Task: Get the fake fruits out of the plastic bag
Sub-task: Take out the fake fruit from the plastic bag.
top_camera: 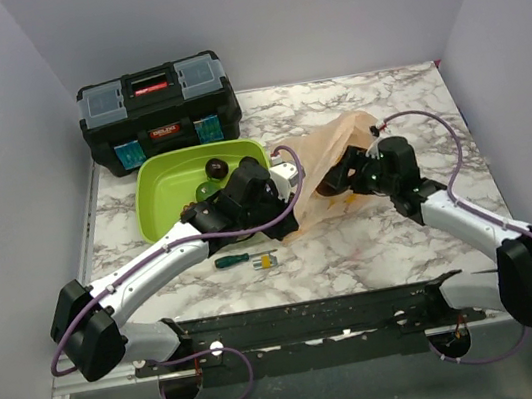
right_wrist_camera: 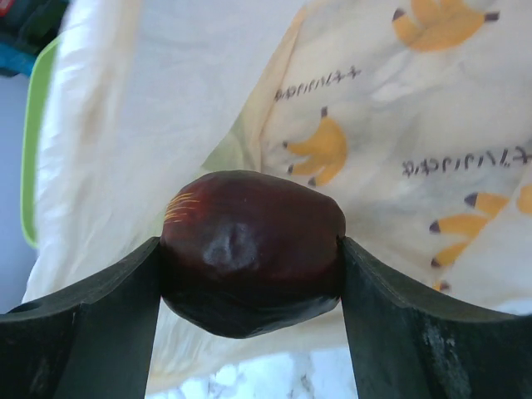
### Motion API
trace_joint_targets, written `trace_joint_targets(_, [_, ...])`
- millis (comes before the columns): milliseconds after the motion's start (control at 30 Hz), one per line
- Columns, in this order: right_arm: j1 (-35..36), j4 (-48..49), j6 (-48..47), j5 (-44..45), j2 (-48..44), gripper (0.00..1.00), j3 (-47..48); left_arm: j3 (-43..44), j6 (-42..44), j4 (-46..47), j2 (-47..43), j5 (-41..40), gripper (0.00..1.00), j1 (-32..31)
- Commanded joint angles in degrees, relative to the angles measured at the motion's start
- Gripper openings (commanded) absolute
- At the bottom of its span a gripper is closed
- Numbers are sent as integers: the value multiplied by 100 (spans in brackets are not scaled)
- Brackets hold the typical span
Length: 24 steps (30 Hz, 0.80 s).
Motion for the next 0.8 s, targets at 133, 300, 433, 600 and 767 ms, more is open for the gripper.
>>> trace_joint_targets(133, [29, -1425, -74, -711, -1049, 12, 75, 169, 39, -97, 56, -253, 0, -19])
trace_joint_targets(300, [29, -2673, -182, 412, -1990, 12, 512, 180, 23, -103, 154, -139, 0, -13])
trace_joint_targets(433, [29, -3179, -321, 792, -2383, 11, 951, 233, -39, -71, 207, 89, 7, -13])
trace_joint_targets(600, [29, -3637, -543, 879, -2301, 10, 1645, 77, -83, 22, -226, -49, 51, -12])
trace_joint_targets(767, [27, -3703, -698, 754, -1948, 10, 2338, 50, -28, -321, -952, -433, 71, -3])
